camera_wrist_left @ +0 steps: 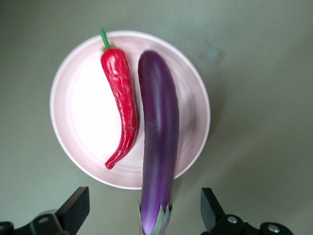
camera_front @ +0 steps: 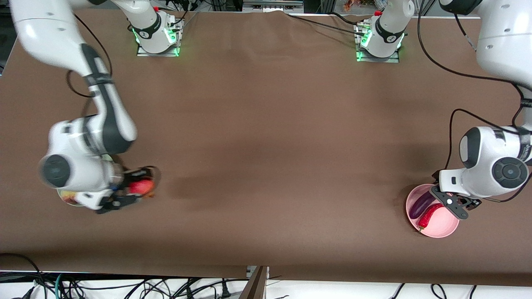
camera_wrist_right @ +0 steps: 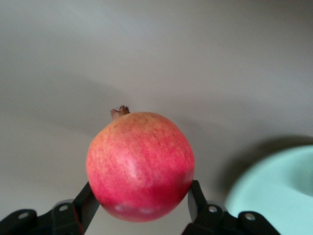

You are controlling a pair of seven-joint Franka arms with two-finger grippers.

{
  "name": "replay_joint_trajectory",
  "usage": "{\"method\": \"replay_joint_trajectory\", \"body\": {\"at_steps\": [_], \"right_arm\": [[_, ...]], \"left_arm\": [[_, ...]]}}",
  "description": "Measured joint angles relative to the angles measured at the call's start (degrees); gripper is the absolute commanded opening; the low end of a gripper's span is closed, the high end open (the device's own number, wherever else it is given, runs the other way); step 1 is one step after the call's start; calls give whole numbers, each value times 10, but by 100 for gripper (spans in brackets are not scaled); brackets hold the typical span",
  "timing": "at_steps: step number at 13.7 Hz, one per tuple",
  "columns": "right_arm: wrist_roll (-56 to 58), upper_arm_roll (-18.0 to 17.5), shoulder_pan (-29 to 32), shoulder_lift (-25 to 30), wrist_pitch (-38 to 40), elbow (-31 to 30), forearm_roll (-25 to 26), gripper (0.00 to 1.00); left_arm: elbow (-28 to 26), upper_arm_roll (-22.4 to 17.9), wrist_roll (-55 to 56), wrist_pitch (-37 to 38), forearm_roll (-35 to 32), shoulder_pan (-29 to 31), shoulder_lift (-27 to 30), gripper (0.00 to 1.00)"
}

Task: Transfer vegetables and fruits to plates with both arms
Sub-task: 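Release the eggplant on the pink plate while the right gripper carries the pomegranate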

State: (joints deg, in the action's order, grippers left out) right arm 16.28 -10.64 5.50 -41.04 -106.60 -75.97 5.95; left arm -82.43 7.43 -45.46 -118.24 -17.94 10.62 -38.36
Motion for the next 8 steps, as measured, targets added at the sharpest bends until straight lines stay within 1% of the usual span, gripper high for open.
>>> {"method": "replay_joint_trajectory", "body": {"at_steps": [3,4,6,7,8], "right_arm": [[110,2,99,-8,1,-35,0,9],[135,2,121,-14,-1,-41,0,9],[170,1,145,-28,-11,-45,0,9],[179,1,150,-35,-14,-46,0,15],[182,1,152,-41,-16,-46,0,48]], "left_arm": [[4,31,67,97,24,-2,56,100],[4,43,100,123,30,-3,73,100],[7,67,183,184,55,-4,108,100],[12,75,225,216,65,-5,127,100],[20,80,258,245,75,-5,147,100]]}}
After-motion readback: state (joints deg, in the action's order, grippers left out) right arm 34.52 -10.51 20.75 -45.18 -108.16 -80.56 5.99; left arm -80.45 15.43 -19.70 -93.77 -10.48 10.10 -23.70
